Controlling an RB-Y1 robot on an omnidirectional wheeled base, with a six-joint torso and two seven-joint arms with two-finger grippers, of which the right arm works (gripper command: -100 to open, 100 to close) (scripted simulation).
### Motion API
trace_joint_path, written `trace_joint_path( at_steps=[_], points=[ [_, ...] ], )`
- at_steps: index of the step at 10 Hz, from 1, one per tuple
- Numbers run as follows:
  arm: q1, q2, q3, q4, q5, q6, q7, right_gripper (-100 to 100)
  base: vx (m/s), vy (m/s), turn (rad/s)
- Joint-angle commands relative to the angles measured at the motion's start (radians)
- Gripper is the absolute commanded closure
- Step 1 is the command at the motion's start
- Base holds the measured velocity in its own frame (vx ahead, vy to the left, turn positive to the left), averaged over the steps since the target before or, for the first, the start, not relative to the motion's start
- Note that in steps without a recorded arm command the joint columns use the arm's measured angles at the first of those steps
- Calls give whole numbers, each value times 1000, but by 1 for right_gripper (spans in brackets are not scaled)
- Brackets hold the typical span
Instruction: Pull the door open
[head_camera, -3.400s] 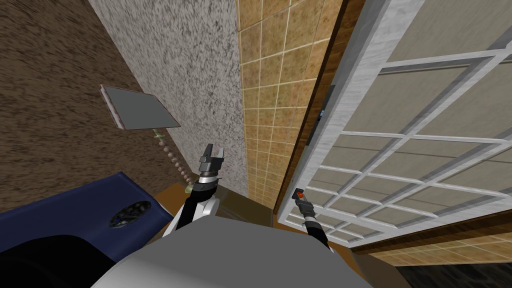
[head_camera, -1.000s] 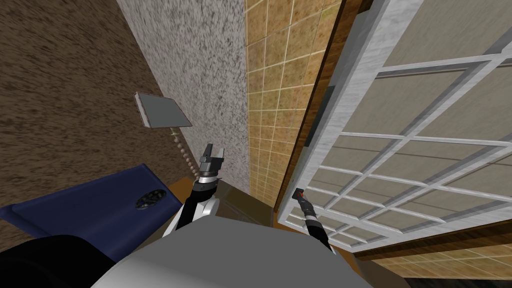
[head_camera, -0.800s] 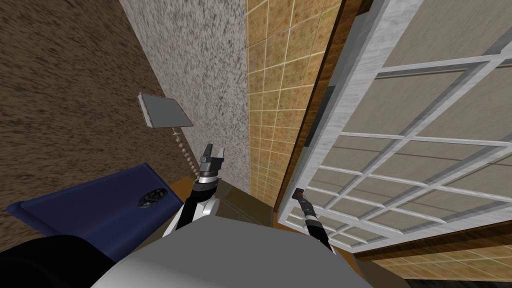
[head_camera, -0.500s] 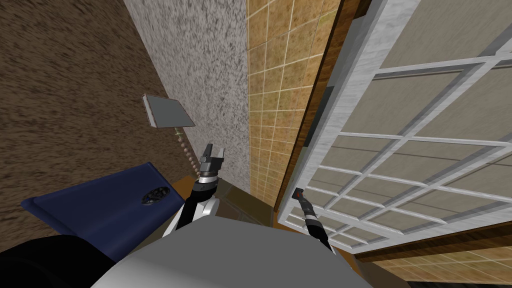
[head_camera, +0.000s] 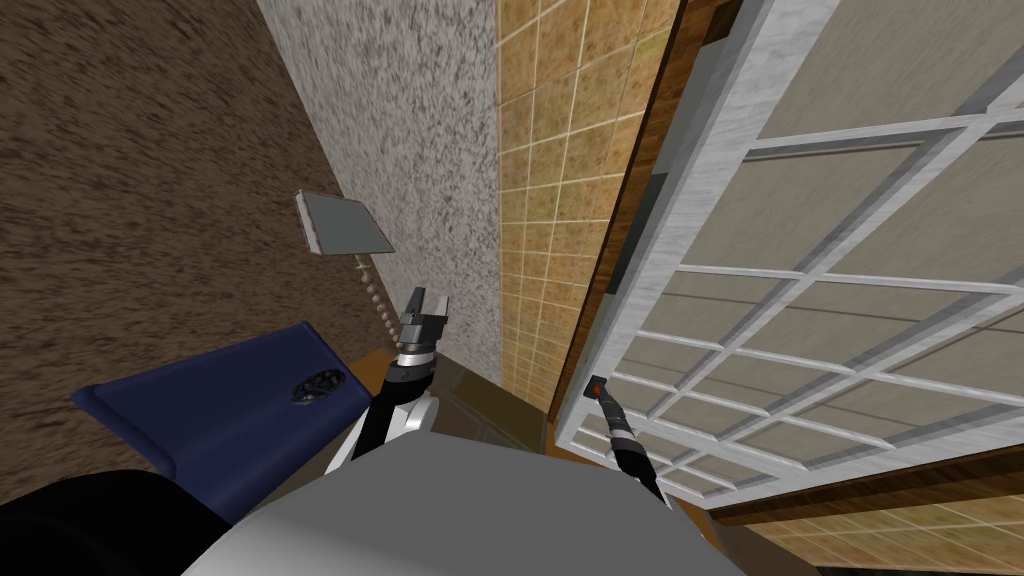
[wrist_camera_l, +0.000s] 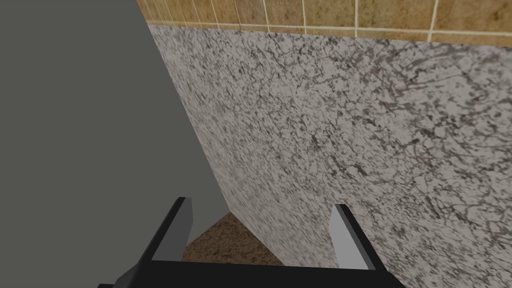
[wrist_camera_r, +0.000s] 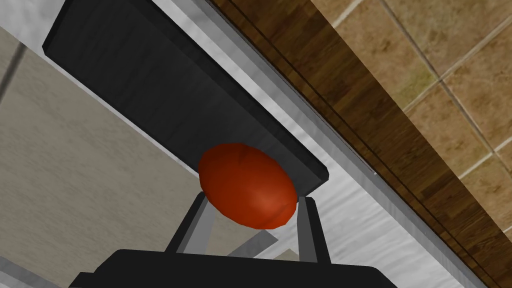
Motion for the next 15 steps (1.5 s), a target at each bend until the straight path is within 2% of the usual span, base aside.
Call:
trace_joint_path(
  at_steps=[1, 3, 4, 5, 6, 7, 10, 11, 12, 13, 15],
  points=[
    [10, 12, 11, -15, -6, 14, -50, 100, -42, -13, 41],
    [8, 11, 14, -14, -13, 14, -101, 100, -27, -11, 38],
    [8, 11, 14, -14, -13, 14, -107, 100, -25, -9, 18],
    [7, 11, 16, -12, -19, 14, -146, 100, -29, -16, 43],
    [7, 11, 16, -12, -19, 14, -148, 100, -25, -15, 23],
    [5, 11, 18, -11, -26, 14, -189, 100, -32, -10, 30],
    [2, 10, 23, -8, -39, 15, -265, 100, -33, -12, 42],
    [2, 10, 23, -8, -39, 15, -273, 100, -33, -16, 27],
    [1, 10, 25, -6, -46, 15, -311, 100, -32, -10, 43],
    [1, 10, 25, -6, -46, 15, -314, 100, -28, -9, 21],
    [-3, 9, 30, -3, -60, 16, -379, 100, -38, -16, 58]
  ],
)
